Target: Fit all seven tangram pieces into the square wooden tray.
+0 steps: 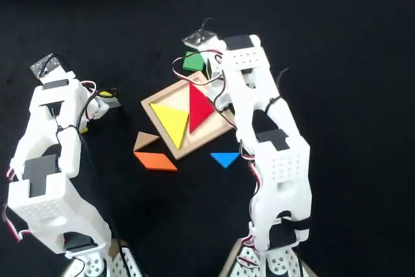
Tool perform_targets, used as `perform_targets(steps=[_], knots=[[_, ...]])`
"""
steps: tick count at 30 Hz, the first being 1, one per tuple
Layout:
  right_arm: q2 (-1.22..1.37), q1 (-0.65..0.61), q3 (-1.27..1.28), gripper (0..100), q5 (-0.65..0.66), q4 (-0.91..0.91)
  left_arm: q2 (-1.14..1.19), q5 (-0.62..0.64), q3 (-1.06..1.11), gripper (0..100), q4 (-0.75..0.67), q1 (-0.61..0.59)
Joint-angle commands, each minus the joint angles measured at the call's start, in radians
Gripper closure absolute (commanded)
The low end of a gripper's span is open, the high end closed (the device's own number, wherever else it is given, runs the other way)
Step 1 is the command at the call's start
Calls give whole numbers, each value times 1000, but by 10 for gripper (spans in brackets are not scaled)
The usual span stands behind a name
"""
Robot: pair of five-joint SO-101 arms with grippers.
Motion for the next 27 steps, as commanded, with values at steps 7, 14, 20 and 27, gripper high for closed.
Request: perform_targets(steps=[7,14,20,27], knots=[[-50,-169,-202,776,-147,-74,-11,9,-13,629,-11,2],[166,-183,-440,776,-146,-78,-11,9,-13,629,-12,4],[369,-180,-700,776,-144,37,-11,9,-13,629,-14,4],[567,-181,-957,823,-140,141,-11,9,-13,629,-14,4]])
